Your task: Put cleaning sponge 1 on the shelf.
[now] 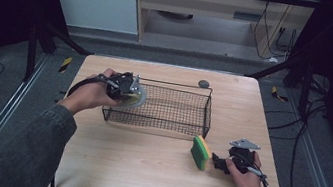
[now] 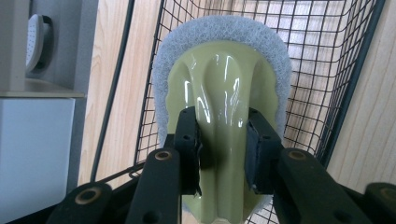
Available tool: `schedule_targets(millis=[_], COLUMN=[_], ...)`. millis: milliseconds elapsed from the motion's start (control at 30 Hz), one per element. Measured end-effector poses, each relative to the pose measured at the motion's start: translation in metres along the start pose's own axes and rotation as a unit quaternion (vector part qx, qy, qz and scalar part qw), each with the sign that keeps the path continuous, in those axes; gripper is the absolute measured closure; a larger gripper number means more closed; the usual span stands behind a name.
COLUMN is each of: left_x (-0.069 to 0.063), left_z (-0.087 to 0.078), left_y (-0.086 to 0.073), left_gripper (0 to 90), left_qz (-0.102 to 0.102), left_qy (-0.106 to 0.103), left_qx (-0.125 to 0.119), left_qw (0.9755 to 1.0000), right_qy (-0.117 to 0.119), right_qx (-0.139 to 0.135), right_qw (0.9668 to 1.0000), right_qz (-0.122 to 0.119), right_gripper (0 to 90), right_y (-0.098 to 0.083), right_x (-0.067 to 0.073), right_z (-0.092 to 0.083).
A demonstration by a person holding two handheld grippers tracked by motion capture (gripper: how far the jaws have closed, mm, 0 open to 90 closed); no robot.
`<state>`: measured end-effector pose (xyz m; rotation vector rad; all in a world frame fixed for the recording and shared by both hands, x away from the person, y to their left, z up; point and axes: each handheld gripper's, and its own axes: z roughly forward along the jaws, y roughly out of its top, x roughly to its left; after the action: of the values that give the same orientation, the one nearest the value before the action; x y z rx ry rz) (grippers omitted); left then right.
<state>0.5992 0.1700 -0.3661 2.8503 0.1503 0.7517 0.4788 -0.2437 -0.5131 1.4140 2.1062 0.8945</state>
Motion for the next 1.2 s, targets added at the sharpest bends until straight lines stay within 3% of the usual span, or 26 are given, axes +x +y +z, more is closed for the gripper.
schedule_targets(millis=[567, 1200], left_x=[-0.002, -0.001], left_z=[0.014, 0.026], left_y=[-0.007, -0.011], left_gripper=[69.5, 69.5], left_qz=[-0.013, -0.012], left_qy=[-0.011, -0.02], left_qx=[0.002, 0.011], left_qw=[0.9999, 0.9997], right_qy=[0.001, 0.0], right_qx=[0.0, -0.001], right_qw=[1.0, 1.0], right_qz=[-0.001, 0.0], right_gripper=[1.0, 0.9], right_y=[0.0, 0.001], right_x=[0.001, 0.002], right_z=[0.0, 0.001])
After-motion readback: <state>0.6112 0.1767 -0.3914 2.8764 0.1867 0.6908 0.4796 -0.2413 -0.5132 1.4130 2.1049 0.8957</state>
